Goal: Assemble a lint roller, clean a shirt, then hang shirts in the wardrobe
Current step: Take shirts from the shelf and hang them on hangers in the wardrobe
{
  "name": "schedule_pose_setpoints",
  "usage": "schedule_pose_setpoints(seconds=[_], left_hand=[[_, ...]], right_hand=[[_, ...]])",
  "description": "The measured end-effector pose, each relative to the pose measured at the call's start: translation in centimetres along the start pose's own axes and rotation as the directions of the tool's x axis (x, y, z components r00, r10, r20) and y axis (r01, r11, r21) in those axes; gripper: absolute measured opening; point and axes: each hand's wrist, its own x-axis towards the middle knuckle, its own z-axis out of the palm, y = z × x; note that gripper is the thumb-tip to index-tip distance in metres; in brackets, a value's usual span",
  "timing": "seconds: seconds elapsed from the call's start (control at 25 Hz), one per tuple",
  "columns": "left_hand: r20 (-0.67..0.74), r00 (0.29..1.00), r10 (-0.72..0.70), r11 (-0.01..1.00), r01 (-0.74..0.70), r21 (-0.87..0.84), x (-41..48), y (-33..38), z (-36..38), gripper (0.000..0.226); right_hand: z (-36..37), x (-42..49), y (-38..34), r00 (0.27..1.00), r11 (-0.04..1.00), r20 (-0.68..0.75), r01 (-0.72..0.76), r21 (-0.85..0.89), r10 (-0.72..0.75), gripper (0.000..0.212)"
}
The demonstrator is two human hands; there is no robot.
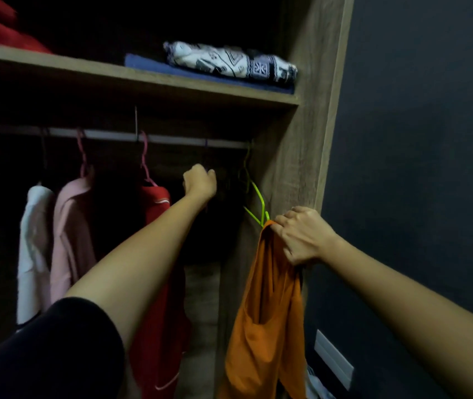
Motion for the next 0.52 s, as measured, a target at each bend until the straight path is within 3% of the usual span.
schedule_pose_setpoints(seconds=[0.16,0.4,0.52], left_hand=[[0.022,0.999,-0.027,0.997,0.029,-0.077,-3.9,-0.6,-1.0,0.03],[-0.057,0.988,0.141,0.99,-0.141,-0.004,-12.9,-5.4,-7.6,0.023],[-0.076,0.962,0.261,0.965,-0.257,0.059,-14.7,-8.7,-12.3,0.022]], right_hand=[[-0.1,0.0,-0.2,0.999,0.999,0.032,-0.038,0.012,0.038,0.068],[-1.6,-0.2,-1.0,0.987,0.995,0.13,-0.096,-0.002,0.095,0.049],[-2.8,0.3,-1.8,0.963,0.987,0.224,-0.159,0.026,0.149,0.051]])
